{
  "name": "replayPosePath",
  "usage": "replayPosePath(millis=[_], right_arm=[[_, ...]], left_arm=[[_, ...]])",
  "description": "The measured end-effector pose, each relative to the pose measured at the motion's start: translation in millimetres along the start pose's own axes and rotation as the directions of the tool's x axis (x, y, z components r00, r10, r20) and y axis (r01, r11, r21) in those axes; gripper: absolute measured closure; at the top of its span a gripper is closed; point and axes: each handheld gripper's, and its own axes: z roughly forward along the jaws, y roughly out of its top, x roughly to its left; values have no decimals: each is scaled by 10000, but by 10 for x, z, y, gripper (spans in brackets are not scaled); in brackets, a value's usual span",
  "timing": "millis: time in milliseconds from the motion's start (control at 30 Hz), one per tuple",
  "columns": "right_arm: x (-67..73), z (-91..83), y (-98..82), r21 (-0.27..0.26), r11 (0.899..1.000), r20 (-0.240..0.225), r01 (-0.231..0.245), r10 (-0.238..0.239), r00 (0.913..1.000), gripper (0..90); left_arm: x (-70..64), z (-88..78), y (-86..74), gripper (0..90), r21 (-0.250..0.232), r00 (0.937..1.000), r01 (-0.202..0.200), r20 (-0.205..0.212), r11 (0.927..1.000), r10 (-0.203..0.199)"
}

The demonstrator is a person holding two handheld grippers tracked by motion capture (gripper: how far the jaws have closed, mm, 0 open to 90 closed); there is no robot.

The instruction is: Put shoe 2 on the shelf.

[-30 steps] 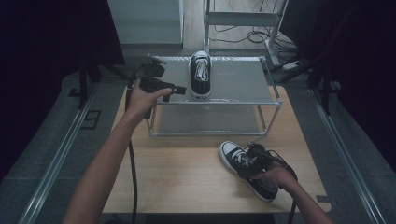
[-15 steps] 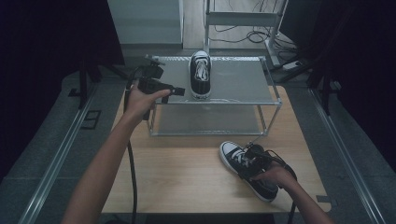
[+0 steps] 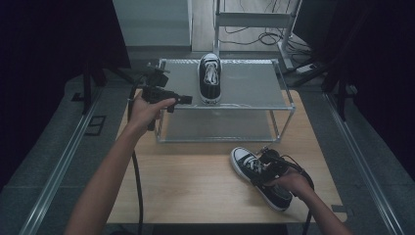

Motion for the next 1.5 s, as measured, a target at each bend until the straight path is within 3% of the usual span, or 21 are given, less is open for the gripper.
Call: replayPosePath(millis=[233,467,600,733,967,1167,1500], right_arm=[[-58,-225,23,-640,9966,-427,-527,500,9978,136],[-74,-408,20,-1199,9905,-630,-667,595,9962,138],[-79,-503,2,-1472,9868,-742,-668,563,9956,138],[-85,-617,-33,-1693,9828,-1027,-737,568,9931,140],[-65,-788,-50,-1964,9783,-1086,-665,457,9930,141],[-22,-968,-13,-2277,9722,-1342,-544,240,9907,140],[25,-1314,97,-2654,9626,-1350,-552,196,9907,140]], left_arm=[[-13,-28,-109,174,-78,9997,-251,17,9997,251],[-21,-58,-248,175,-254,9992,-394,-12,9989,394],[-33,-64,-322,175,-310,9989,-427,195,9986,433],[-55,-78,-428,175,-400,9985,-525,159,9978,531],[-64,-77,-572,175,-308,9977,-663,133,9973,668],[-22,-43,-654,175,-187,9982,-572,195,9982,576],[41,-27,-780,176,-151,9985,-409,346,9991,414]])
